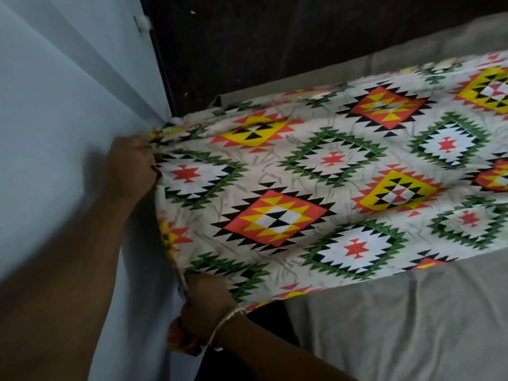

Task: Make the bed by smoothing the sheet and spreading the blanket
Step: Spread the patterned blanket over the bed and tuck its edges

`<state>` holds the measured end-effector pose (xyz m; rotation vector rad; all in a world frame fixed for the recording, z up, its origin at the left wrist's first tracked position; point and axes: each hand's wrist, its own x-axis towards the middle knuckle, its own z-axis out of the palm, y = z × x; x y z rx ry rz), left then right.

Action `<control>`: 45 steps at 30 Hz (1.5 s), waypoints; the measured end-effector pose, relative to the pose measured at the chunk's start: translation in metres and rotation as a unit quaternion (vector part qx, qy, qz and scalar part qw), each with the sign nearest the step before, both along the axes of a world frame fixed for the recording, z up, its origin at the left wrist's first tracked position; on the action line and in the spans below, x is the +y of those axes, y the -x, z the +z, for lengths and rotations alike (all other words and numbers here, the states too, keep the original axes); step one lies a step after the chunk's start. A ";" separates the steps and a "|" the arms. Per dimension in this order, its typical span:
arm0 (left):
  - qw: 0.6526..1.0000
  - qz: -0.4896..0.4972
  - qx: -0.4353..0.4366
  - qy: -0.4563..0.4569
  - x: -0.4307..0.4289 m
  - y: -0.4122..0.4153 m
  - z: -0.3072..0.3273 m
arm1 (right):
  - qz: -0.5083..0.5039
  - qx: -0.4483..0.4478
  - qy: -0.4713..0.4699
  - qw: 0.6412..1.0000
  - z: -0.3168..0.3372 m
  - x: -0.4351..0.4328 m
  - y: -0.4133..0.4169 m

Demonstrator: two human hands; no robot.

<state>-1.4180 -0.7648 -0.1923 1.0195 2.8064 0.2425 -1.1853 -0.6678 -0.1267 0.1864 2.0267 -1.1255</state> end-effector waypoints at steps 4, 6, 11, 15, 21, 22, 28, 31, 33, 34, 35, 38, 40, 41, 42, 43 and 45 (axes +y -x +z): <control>0.970 0.026 -0.215 0.111 -0.002 -0.034 -0.045 | 0.017 -0.057 -0.039 0.997 -0.037 -0.002 -0.014; 0.935 0.041 -0.319 0.147 0.007 -0.052 -0.052 | 0.028 -0.089 -0.050 0.994 -0.055 -0.007 -0.027; 0.912 -0.002 -0.384 0.144 0.064 -0.096 -0.029 | -0.018 -0.118 -0.152 0.981 -0.063 0.021 -0.034; 0.911 0.026 -0.405 0.076 0.106 -0.123 -0.015 | -0.171 -0.194 -0.204 0.944 -0.063 0.062 -0.046; 0.885 -0.105 -0.430 0.141 0.132 -0.194 -0.012 | -0.498 -0.296 -0.173 0.796 -0.079 0.090 -0.083; 0.884 -0.119 -0.430 0.138 0.131 -0.210 -0.013 | -0.543 -0.287 -0.184 0.767 -0.079 0.089 -0.088; 0.925 -0.114 -0.331 0.150 0.109 -0.295 -0.034 | -0.849 -0.141 -0.133 0.492 -0.095 0.083 -0.114; 0.942 -0.097 -0.288 0.146 0.109 -0.315 -0.043 | -0.894 -0.154 -0.037 0.419 -0.084 0.092 -0.120; 0.947 -0.096 -0.275 0.137 0.110 -0.323 -0.047 | -0.882 -0.171 0.039 0.436 -0.091 0.097 -0.132; 0.951 -0.097 -0.264 0.127 0.110 -0.326 -0.049 | -0.871 -0.175 0.085 0.451 -0.095 0.099 -0.138; 0.957 -0.095 -0.253 0.110 0.110 -0.328 -0.050 | -0.860 -0.179 0.129 0.461 -0.095 0.098 -0.141; 0.973 -0.084 -0.213 0.020 0.107 -0.338 -0.059 | -0.853 -0.150 0.238 0.440 -0.103 0.093 -0.152; 0.972 -0.091 -0.215 -0.034 0.103 -0.345 -0.059 | -0.844 -0.135 0.281 0.436 -0.107 0.092 -0.164; 0.970 -0.090 -0.219 -0.054 0.101 -0.347 -0.059 | -0.835 -0.137 0.307 0.436 -0.106 0.093 -0.169; 0.969 -0.086 -0.221 -0.075 0.098 -0.349 -0.058 | -0.822 -0.142 0.338 0.436 -0.102 0.095 -0.174; 0.968 -0.081 -0.219 -0.097 0.096 -0.350 -0.057 | -0.807 -0.143 0.363 0.444 -0.099 0.097 -0.176; 0.965 -0.079 -0.213 -0.129 0.094 -0.347 -0.053 | -0.778 -0.140 0.397 0.468 -0.095 0.100 -0.177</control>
